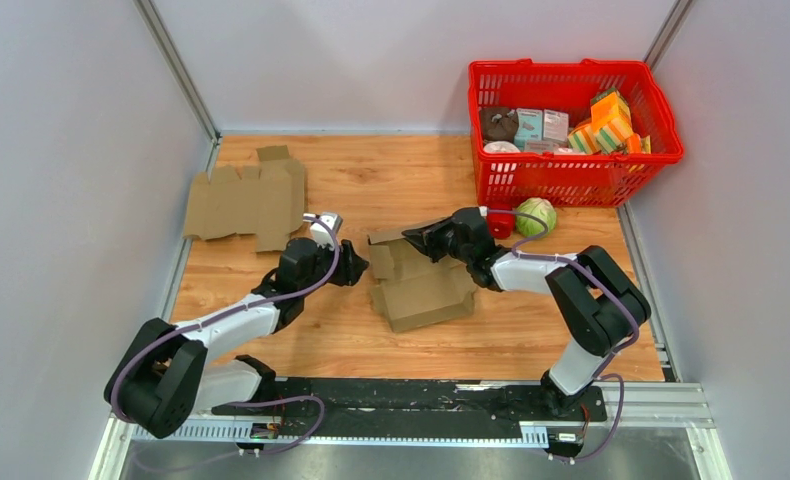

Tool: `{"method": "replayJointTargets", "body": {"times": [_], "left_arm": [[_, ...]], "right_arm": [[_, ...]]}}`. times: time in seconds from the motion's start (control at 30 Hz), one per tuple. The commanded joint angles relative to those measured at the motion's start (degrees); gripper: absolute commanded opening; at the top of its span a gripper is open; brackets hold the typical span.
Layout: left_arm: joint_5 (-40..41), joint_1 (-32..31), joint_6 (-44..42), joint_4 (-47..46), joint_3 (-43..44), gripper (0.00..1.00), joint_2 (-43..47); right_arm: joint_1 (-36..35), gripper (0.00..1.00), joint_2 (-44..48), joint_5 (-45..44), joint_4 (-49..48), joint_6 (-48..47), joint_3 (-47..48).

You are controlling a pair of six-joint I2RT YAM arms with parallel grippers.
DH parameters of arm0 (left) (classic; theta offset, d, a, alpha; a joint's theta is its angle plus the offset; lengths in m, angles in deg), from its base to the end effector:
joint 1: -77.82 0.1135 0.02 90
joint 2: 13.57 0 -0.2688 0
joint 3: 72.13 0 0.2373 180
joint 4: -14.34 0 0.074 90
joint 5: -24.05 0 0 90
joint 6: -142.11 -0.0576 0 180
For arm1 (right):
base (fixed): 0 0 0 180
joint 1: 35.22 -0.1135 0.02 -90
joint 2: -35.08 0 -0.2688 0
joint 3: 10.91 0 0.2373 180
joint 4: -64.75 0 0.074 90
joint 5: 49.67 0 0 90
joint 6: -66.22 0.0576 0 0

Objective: Fold the paper box

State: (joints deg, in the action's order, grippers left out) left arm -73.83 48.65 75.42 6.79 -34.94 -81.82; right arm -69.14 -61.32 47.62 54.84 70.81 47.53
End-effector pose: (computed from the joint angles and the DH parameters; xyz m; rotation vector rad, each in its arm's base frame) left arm 0.2091 -0.1257 0.1885 0.1971 2.0416 -0.7204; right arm 0.2887 0.2029 0.1730 1.1451 2.1406 1.3787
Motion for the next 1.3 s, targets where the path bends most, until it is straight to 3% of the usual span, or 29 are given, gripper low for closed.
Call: {"method": "replayJointTargets", "body": {"times": [0.0, 0.23, 0.43, 0.73, 0.9, 1.27], "left_arm": [[-0.9, -0.1, -1.69, -2.67, 0.48, 0.54, 0.75], [-4.6, -0.1, 0.33, -6.9, 0.48, 0.55, -0.75], [-5.04, -0.1, 0.6, -1.27, 3.82, 0.55, -2.06], [-5.57, -0.1, 0.95, -2.86, 5.22, 0.56, -6.28], [-5.74, -0.19, -0.28, -3.99, 4.97, 0.51, -8.48], [-5.21, -3.26, -3.18, -11.54, 1.01, 0.52, -7.25]], "right_arm": [[0.34, 0.0, 0.6, 0.71, -1.01, -1.25, 0.07], [0.51, 0.0, 1.91, 1.32, 2.04, 0.07, 2.87], [0.6, 0.0, 2.8, 0.53, 8.03, 0.6, 5.6], [0.95, 0.0, 2.8, 1.32, 3.99, 1.3, 2.0], [1.04, 0.0, 1.92, 1.5, 2.15, 1.13, 1.12], [1.04, 0.0, 3.32, 2.46, -6.11, -2.91, -4.85]]}}
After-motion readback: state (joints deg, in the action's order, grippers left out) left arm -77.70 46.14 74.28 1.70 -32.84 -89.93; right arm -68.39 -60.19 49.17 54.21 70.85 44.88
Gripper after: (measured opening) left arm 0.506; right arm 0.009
